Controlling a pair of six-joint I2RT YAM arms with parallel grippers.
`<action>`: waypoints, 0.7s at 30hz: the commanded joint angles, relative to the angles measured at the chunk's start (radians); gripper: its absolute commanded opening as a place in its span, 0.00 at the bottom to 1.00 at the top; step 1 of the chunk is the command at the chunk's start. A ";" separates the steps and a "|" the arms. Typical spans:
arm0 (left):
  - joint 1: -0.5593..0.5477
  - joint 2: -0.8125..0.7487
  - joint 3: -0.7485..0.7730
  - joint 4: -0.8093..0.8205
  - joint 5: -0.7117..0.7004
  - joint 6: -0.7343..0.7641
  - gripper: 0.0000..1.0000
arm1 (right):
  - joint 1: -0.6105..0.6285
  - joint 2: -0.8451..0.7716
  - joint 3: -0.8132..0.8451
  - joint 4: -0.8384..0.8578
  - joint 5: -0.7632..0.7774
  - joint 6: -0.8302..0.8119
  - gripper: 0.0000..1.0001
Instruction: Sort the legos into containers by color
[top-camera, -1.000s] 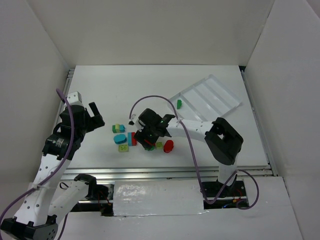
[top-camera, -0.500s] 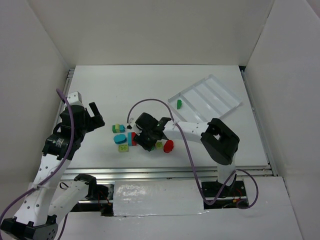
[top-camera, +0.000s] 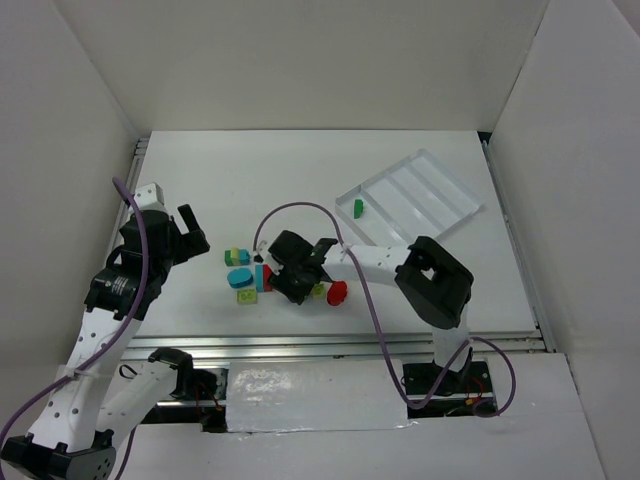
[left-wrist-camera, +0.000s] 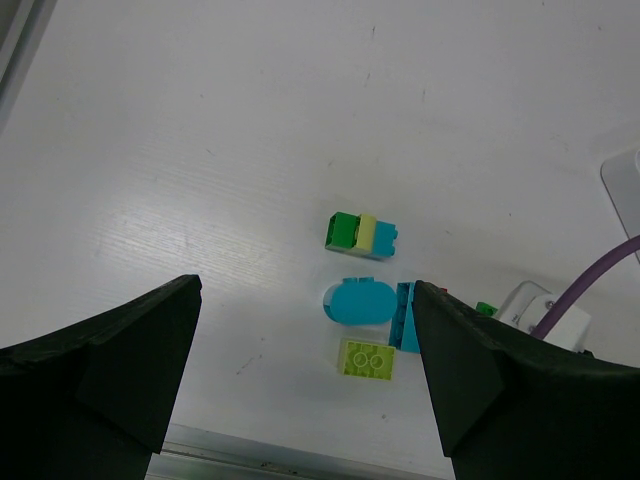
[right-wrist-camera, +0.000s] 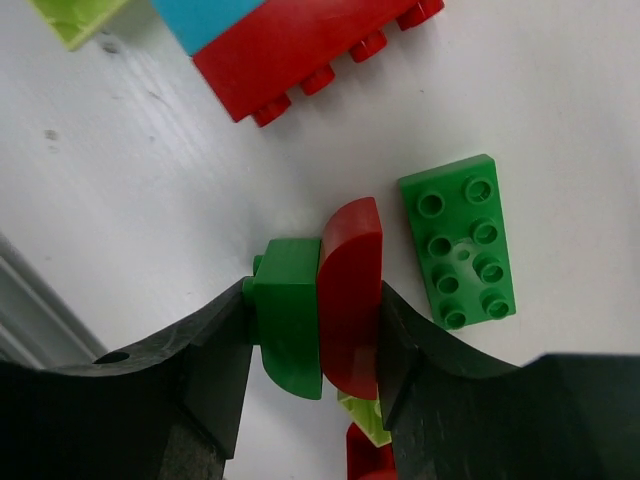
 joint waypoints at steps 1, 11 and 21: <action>0.002 -0.006 0.007 0.038 0.005 0.020 1.00 | 0.022 -0.106 0.012 0.037 0.002 0.011 0.28; 0.002 -0.006 0.028 0.051 0.220 -0.071 1.00 | 0.022 -0.376 -0.060 0.139 -0.052 0.171 0.28; -0.007 0.008 -0.142 0.418 0.977 -0.409 0.98 | 0.054 -0.643 -0.227 0.301 -0.159 0.224 0.28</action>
